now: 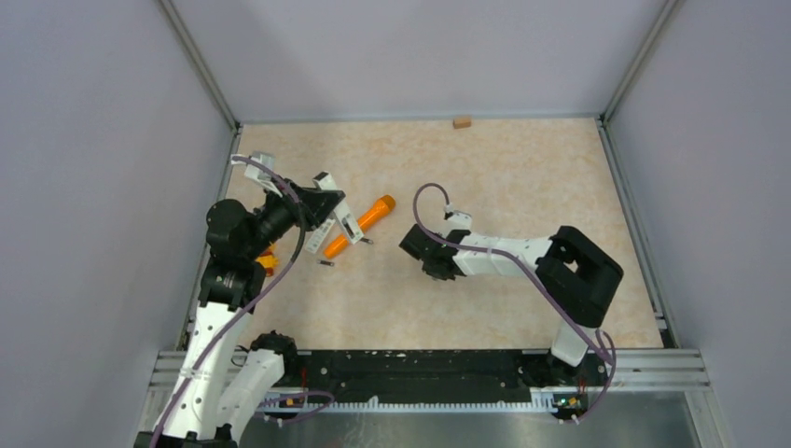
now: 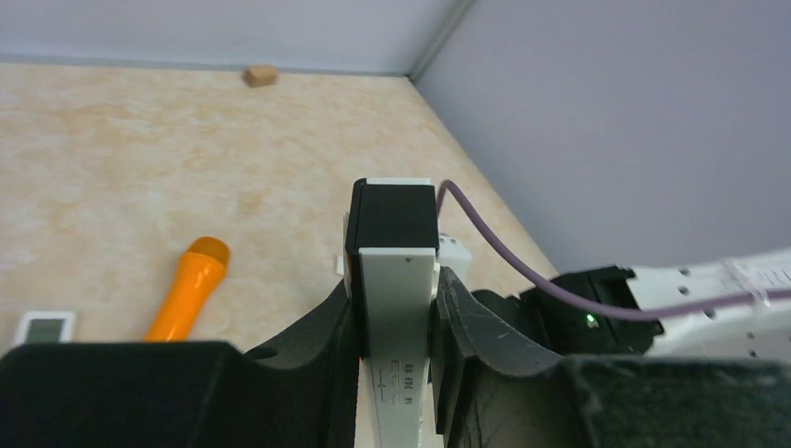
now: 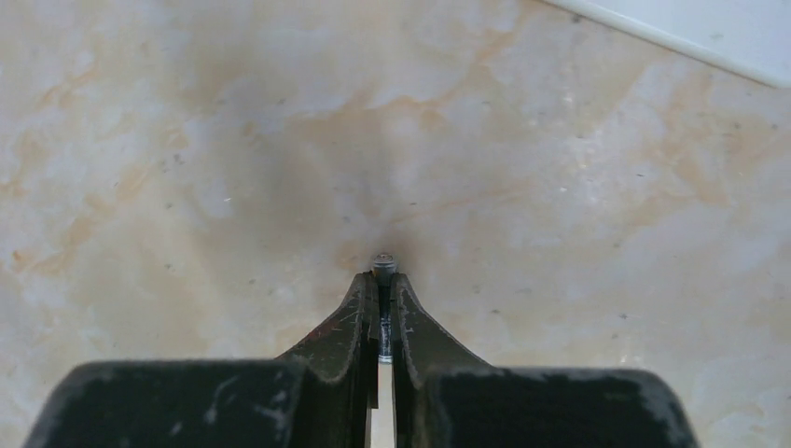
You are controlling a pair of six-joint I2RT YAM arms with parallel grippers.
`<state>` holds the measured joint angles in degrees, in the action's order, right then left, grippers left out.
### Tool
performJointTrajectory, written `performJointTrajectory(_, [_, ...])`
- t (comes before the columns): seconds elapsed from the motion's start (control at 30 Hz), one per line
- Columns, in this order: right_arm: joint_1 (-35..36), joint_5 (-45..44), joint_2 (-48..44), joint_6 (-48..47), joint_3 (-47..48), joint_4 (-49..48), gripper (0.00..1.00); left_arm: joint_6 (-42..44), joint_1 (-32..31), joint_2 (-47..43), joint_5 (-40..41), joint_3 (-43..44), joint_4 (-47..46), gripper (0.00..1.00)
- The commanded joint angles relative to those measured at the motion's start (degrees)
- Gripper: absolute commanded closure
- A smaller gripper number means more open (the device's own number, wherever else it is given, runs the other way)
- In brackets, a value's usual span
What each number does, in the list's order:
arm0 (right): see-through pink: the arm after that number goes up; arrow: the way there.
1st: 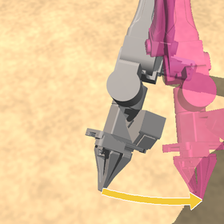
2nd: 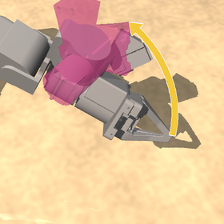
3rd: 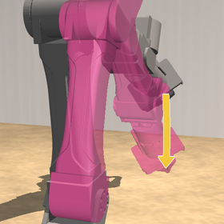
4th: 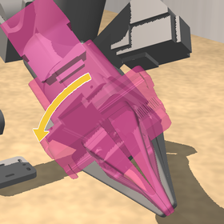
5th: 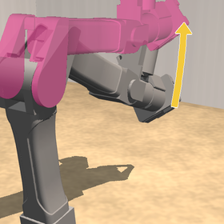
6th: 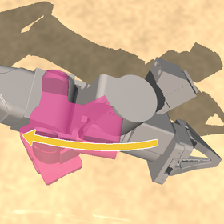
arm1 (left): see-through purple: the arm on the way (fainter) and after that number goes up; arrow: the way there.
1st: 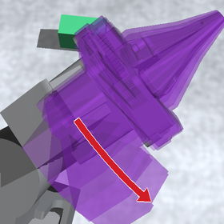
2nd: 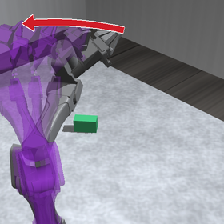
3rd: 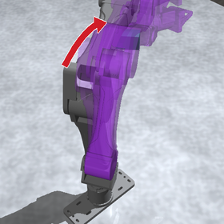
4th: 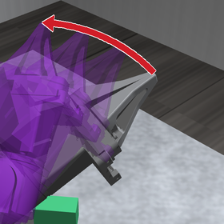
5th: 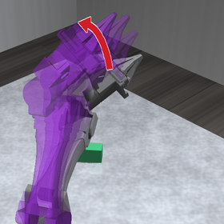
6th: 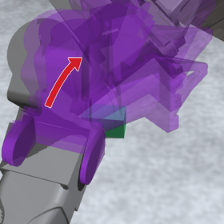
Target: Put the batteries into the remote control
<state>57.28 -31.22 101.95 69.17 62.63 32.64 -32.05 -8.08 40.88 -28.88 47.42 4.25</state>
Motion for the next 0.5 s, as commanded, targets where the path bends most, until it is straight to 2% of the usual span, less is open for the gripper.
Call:
performJointTrajectory(0.0, [-1.9,0.98,-4.88,10.43,-5.48,-3.48,1.0,-3.64,-0.01,-0.2,-15.15,-1.05,-14.53,1.0])
performJointTrajectory(0.1, [-3.08,3.36,-4.78,13.27,-7.45,-4.73,0.99,-3.63,-0.01,-0.12,-15.19,-1.08,-14.49,1.0])
performJointTrajectory(0.13, [-3.29,3.78,-4.73,14.11,-7.58,-4.68,0.96,-3.62,-0.01,-0.06,-15.18,-1.15,-14.45,1.0])
performJointTrajectory(0.23, [-3.8,4.24,-5.01,15.1,-7.5,-4.27,0.7,-3.1,-0.01,0.12,-14.76,-1.13,-13.82,1.0])
performJointTrajectory(0.33, [-3.92,2.51,-6.82,10.83,-6.39,-4.11,0.53,-1.87,-0.01,0.24,-12.48,-0.77,-12.03,1.0])
performJointTrajectory(0.47, [-4.68,0.0,-10.69,-2.87,-5.18,-6.82,0.43,0.5,-0.01,0.78,-8.6,0.33,-7.68,1.0])
